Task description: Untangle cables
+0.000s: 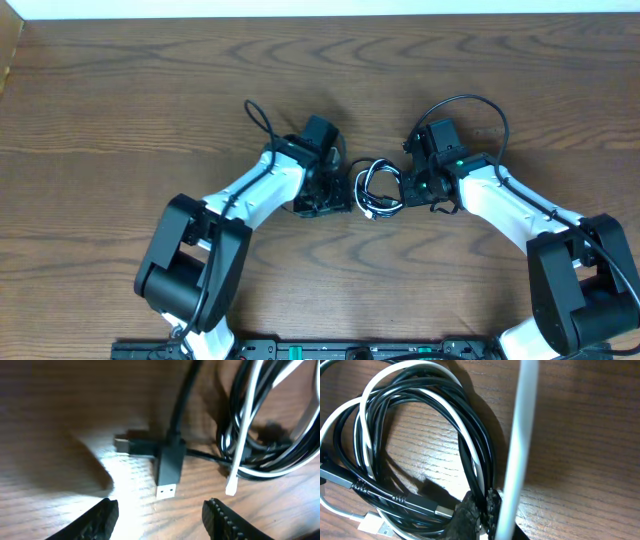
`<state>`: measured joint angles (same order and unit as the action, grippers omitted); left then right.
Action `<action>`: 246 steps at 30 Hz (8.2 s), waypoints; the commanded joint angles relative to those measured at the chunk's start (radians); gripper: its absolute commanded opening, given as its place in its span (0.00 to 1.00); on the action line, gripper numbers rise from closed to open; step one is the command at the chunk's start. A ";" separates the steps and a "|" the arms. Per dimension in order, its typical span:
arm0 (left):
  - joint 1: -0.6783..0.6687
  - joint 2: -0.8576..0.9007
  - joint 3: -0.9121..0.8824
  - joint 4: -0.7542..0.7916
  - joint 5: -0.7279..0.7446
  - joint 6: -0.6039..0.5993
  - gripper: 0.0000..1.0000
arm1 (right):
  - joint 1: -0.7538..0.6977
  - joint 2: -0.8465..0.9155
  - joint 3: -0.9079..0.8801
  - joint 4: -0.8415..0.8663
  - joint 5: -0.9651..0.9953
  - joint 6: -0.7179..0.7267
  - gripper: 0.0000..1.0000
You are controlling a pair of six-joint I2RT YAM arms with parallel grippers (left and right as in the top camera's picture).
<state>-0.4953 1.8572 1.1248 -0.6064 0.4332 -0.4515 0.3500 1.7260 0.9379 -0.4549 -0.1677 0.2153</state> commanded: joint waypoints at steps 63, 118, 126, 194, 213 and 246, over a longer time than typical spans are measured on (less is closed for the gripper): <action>-0.080 0.019 -0.001 0.194 -0.243 0.048 0.39 | -0.002 0.009 0.013 0.002 -0.006 -0.008 0.09; -0.093 0.061 0.021 0.253 -0.244 0.068 0.08 | -0.002 0.009 0.014 -0.047 -0.002 -0.075 0.22; -0.048 0.024 0.070 0.217 -0.304 0.113 0.07 | -0.002 0.037 0.008 -0.053 0.165 -0.148 0.05; -0.110 0.215 0.292 0.161 -0.095 0.248 0.43 | -0.210 0.065 0.047 0.270 -0.306 0.043 0.29; -0.099 0.215 0.291 0.184 -0.209 0.248 0.08 | -0.221 0.034 0.047 0.281 -0.425 0.034 0.01; -0.080 0.239 0.293 0.151 0.061 0.248 0.54 | -0.188 -0.001 0.046 0.067 -0.497 -0.010 0.01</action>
<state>-0.5869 2.0762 1.4216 -0.4625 0.3759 -0.2066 0.1539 1.7378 0.9806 -0.4011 -0.6582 0.2253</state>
